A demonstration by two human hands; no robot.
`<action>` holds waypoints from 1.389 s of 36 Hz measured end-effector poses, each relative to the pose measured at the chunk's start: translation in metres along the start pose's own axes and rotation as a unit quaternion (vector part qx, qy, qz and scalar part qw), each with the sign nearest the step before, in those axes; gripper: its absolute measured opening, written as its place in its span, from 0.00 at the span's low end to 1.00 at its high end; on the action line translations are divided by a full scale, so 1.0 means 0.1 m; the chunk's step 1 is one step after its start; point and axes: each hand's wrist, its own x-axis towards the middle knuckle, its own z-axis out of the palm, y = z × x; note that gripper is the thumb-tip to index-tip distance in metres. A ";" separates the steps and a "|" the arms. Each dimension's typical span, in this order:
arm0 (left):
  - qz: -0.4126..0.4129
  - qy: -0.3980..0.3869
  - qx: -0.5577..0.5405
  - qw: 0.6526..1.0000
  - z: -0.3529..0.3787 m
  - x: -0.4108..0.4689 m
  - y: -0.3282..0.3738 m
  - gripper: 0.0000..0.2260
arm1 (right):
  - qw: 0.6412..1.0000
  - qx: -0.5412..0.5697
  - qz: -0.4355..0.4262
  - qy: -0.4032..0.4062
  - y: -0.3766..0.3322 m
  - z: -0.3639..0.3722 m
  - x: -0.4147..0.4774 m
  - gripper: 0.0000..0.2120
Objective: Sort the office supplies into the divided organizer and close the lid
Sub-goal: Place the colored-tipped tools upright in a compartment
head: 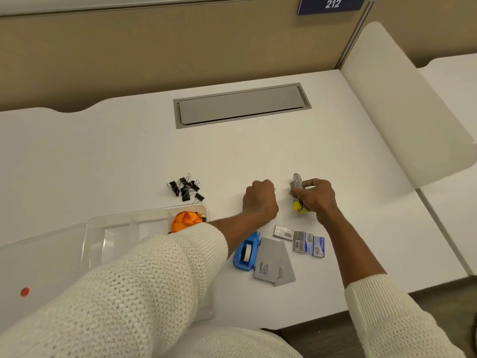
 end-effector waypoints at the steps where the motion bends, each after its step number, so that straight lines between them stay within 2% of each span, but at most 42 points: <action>1: 0.016 0.003 0.018 1.000 0.03 -0.01 -0.01 0.11 | 1.000 0.005 0.003 -0.003 0.00 0.00 -0.02 0.20; 5: 0.034 0.020 0.091 0.995 0.11 -0.07 -0.01 0.12 | 1.000 0.024 0.008 -0.010 0.01 -0.01 -0.08 0.18; 9: 0.024 0.022 0.110 0.993 0.09 -0.12 -0.02 0.16 | 0.998 0.059 0.020 -0.025 0.01 -0.05 -0.12 0.19; 18: 0.070 0.013 0.034 0.997 -0.11 -0.05 -0.16 0.07 | 0.987 0.147 0.021 -0.064 -0.07 -0.12 -0.32 0.18; 22: 0.068 0.006 0.029 0.997 -0.18 -0.06 -0.20 0.08 | 0.983 0.165 0.010 -0.075 -0.14 -0.13 -0.42 0.16; 24: 0.078 0.006 0.032 0.996 -0.20 -0.07 -0.23 0.03 | 0.981 0.174 0.004 -0.081 -0.19 -0.14 -0.46 0.14; 26: 0.070 0.016 0.026 0.997 -0.21 -0.08 -0.28 0.05 | 0.980 0.182 -0.003 -0.086 -0.24 -0.14 -0.52 0.14; 29: 0.042 0.030 -0.038 0.998 -0.28 -0.09 -0.30 0.03 | 0.976 0.200 -0.019 -0.089 -0.33 -0.16 -0.61 0.11; 31: 0.008 0.031 -0.088 0.996 -0.36 -0.10 -0.33 0.07 | 0.973 0.209 -0.029 -0.092 -0.38 -0.17 -0.68 0.08; 33: -0.020 0.032 -0.138 0.990 -0.49 -0.12 -0.40 0.07 | 0.969 0.221 -0.040 -0.100 -0.43 -0.17 -0.76 0.08; 39: -0.077 0.031 -0.298 0.951 -1.03 -0.40 -0.93 0.04 | 0.957 0.238 -0.057 -0.158 -0.66 0.03 -1.10 0.08; 42: -0.087 0.016 -0.383 0.920 -1.35 -0.67 -1.27 0.05 | 0.950 0.229 -0.055 -0.203 -0.78 0.29 -1.33 0.08; 47: -0.123 0.070 -0.427 0.893 -1.76 -1.12 -1.90 0.10 | 0.941 0.191 -0.048 -0.274 -0.94 0.95 -1.78 0.09; 50: -0.137 0.099 -0.434 0.885 -1.88 -1.36 -2.29 0.09 | 0.942 0.148 -0.048 -0.297 -1.00 1.39 -2.00 0.10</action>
